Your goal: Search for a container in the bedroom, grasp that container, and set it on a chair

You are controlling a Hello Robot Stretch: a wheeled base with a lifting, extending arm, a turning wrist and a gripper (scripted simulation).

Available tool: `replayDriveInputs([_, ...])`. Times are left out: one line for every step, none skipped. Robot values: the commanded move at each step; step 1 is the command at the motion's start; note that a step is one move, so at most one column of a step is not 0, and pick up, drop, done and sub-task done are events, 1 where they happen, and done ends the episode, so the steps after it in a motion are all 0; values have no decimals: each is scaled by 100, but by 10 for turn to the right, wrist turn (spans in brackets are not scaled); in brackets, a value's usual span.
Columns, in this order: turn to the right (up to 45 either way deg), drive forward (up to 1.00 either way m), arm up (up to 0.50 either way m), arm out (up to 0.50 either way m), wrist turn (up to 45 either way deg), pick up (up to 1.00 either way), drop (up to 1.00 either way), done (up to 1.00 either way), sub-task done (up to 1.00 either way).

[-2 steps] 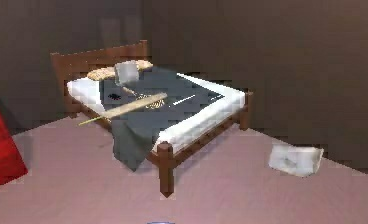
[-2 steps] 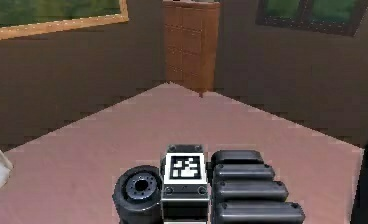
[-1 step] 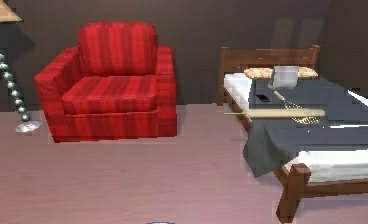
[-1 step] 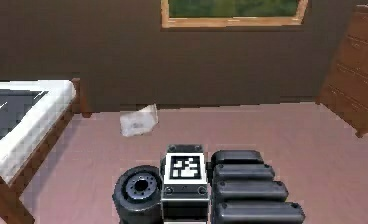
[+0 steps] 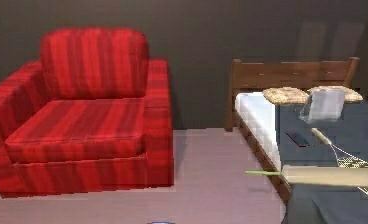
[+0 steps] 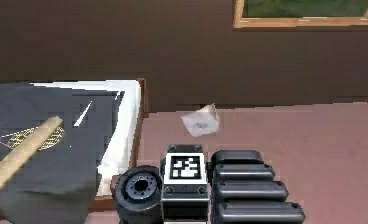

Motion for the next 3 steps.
replayDriveInputs([-450,0,0,0,0,0,0,0,0])
replayDriveInputs([-180,0,0,0,0,0,0,0,0])
replayDriveInputs([0,100,0,0,0,0,0,0,0])
